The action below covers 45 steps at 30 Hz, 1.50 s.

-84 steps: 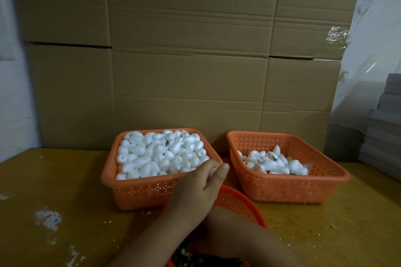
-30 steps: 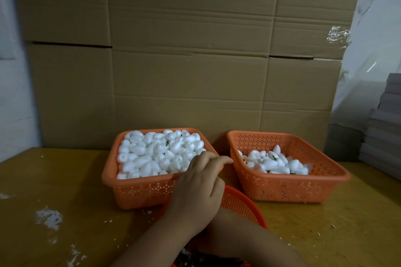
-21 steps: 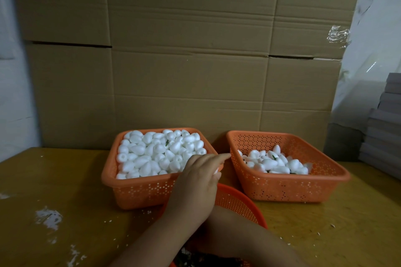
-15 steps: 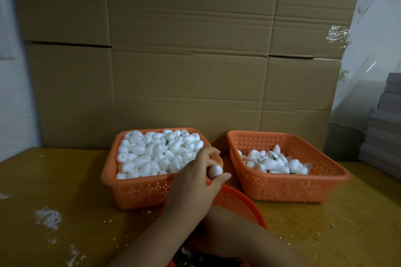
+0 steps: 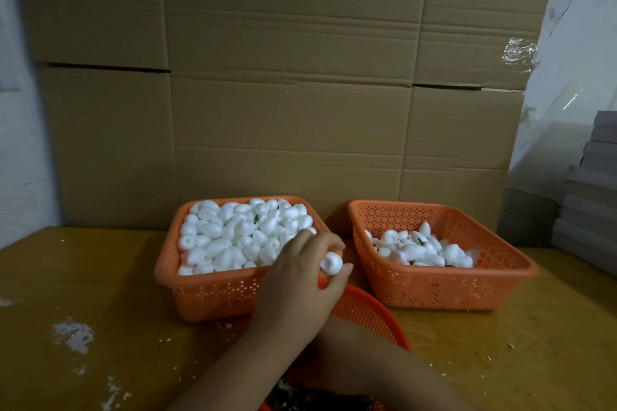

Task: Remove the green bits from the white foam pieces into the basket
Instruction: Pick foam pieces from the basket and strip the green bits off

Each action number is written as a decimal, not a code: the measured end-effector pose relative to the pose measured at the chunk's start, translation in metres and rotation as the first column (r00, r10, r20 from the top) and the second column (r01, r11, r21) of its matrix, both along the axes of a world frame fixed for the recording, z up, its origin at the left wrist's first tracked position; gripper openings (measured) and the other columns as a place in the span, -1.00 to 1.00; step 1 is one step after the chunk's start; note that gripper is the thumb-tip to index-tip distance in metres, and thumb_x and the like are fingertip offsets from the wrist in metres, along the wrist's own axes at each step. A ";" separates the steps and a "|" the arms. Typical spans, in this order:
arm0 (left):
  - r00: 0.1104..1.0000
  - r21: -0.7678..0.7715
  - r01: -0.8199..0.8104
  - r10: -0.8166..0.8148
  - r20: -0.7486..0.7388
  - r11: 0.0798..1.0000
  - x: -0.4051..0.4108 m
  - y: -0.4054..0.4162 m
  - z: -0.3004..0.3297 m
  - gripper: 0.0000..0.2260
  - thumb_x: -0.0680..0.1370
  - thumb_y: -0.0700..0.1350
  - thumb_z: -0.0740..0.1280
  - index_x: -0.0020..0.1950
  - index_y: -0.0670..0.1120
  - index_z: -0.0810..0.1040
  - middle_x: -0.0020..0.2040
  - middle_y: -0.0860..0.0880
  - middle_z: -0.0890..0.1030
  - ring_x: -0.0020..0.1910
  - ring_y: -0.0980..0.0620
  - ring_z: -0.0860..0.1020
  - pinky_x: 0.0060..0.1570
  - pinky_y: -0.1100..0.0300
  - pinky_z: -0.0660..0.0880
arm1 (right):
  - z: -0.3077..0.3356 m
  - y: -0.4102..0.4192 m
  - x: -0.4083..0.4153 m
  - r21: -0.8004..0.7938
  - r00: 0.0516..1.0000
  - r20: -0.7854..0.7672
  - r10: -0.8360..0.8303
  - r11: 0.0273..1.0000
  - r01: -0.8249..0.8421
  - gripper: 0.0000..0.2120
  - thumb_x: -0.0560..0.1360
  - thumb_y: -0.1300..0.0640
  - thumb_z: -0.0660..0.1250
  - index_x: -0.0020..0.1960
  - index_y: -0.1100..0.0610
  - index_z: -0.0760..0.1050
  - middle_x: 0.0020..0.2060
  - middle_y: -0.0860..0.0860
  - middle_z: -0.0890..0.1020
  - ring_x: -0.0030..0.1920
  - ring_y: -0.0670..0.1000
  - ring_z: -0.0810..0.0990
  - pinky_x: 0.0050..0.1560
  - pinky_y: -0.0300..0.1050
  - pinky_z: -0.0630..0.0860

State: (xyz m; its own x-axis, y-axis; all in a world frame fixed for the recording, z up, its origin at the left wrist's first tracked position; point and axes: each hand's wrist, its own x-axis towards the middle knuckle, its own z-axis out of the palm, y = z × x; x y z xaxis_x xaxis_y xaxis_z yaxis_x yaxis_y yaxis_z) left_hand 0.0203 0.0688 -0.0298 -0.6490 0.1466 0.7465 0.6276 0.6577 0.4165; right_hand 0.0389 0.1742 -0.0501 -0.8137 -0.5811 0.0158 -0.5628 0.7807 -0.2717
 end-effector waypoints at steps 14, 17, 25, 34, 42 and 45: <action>0.994 0.046 0.098 -0.100 0.041 0.994 -0.004 -0.003 -0.001 -0.57 0.49 -0.36 0.27 0.18 0.11 0.59 0.14 0.25 0.50 0.22 0.27 0.44 0.12 0.47 0.37 | 0.009 0.000 0.003 -0.048 0.999 0.039 0.015 0.999 -0.013 -0.61 0.57 0.06 0.30 0.38 0.08 0.44 0.29 0.07 0.55 0.26 0.06 0.51 0.27 0.00 0.44; 0.991 0.028 0.125 -0.126 0.051 0.992 -0.004 -0.003 -0.001 -0.55 0.46 -0.42 0.20 0.11 0.07 0.58 0.09 0.19 0.54 0.19 0.22 0.47 0.15 0.38 0.41 | 0.003 -0.001 0.000 0.013 0.994 0.091 -0.053 0.999 0.052 -0.65 0.58 0.02 0.28 0.33 0.10 0.47 0.23 0.09 0.58 0.24 0.10 0.54 0.21 -0.03 0.48; 0.995 0.042 0.099 -0.099 -0.014 0.994 0.002 0.000 0.000 -0.87 0.45 -0.12 0.19 -0.06 0.05 0.46 -0.04 0.15 0.47 0.06 0.21 0.40 0.07 0.49 0.28 | 0.001 0.001 -0.003 -0.042 1.000 0.015 0.023 0.999 -0.022 -0.59 0.58 0.03 0.28 0.41 0.06 0.41 0.32 0.07 0.52 0.29 0.05 0.49 0.31 -0.02 0.42; 0.987 0.148 0.158 -0.158 -0.007 0.976 0.000 -0.002 0.002 -0.84 0.50 -0.01 0.10 -0.07 0.10 0.46 -0.11 0.21 0.51 0.03 0.18 0.49 -0.03 0.48 0.36 | 0.007 0.001 0.002 -0.107 0.999 0.046 0.018 0.994 -0.013 -0.61 0.53 0.08 0.34 0.35 0.07 0.45 0.24 0.04 0.57 0.21 0.04 0.54 0.24 0.02 0.47; 0.961 0.420 0.217 -0.268 0.065 0.881 0.000 -0.007 0.004 -0.82 0.48 -0.12 0.14 -0.25 0.05 0.49 -0.45 0.12 0.44 -0.44 0.11 0.38 -0.38 -0.02 0.37 | 0.009 0.000 0.001 -0.124 0.999 0.031 -0.021 0.992 0.025 -0.77 0.54 0.13 0.29 0.16 0.14 0.55 0.04 0.09 0.63 0.01 0.06 0.59 0.05 -0.04 0.52; 0.964 0.503 0.177 -0.253 0.086 0.846 -0.003 -0.007 0.005 -0.80 0.48 -0.13 0.13 -0.25 0.05 0.49 -0.50 0.12 0.37 -0.46 0.10 0.32 -0.40 -0.07 0.32 | 0.009 0.000 0.001 -0.124 0.999 -0.010 -0.035 0.992 0.033 -0.78 0.56 0.14 0.25 0.14 0.16 0.57 0.03 0.08 0.64 0.00 0.06 0.59 0.07 0.01 0.52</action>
State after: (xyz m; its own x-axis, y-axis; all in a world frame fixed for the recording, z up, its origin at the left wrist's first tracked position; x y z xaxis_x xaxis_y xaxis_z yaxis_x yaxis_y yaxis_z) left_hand 0.0178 0.0618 -0.0249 -0.7488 -0.0625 0.6599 0.6381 0.2016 0.7431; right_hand 0.0400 0.1741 -0.0414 -0.8324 -0.5459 0.0954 -0.5401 0.7604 -0.3607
